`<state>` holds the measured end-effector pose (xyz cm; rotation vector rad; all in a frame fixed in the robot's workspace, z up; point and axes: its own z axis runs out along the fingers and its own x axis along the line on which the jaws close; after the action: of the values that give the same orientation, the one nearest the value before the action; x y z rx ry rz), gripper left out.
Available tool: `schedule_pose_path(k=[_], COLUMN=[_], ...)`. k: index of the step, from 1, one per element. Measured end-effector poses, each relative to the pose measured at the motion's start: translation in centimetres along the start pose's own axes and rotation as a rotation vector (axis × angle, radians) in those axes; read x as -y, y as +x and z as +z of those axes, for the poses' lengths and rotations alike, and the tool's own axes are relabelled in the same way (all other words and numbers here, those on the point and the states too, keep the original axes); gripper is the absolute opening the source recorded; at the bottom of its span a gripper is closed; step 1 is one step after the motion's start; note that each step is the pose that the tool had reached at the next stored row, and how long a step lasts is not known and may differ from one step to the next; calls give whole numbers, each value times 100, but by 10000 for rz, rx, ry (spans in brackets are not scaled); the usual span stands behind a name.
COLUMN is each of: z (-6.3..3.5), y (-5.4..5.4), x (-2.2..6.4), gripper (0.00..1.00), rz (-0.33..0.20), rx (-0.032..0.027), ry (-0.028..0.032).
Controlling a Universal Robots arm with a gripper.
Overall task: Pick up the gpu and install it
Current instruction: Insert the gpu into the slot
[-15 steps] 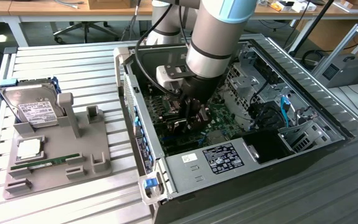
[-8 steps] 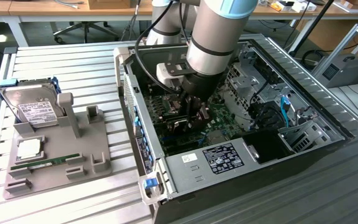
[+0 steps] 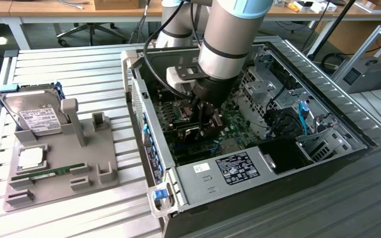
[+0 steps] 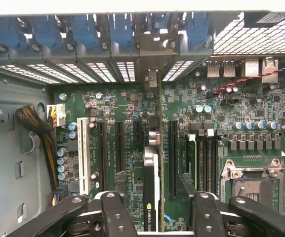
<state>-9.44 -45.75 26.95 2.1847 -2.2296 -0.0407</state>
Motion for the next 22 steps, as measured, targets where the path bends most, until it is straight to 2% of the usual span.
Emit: schedule_pose_path(k=[4, 6, 11, 14, 16, 18, 21, 22], z=[0, 0, 0, 2, 2, 5, 9, 10], y=[0, 0, 0, 0, 0, 0, 0, 0], x=[0, 0, 0, -4, -7, -9, -9, -8], gripper=[53, 53, 53, 53, 53, 53, 53, 53], rz=[0, -5, -6, -28, -28, -27, -31, -31], rx=[1, 127, 179, 242, 243, 250, 267, 268], ry=[0, -3, -2, 58, 68, 126, 252, 262])
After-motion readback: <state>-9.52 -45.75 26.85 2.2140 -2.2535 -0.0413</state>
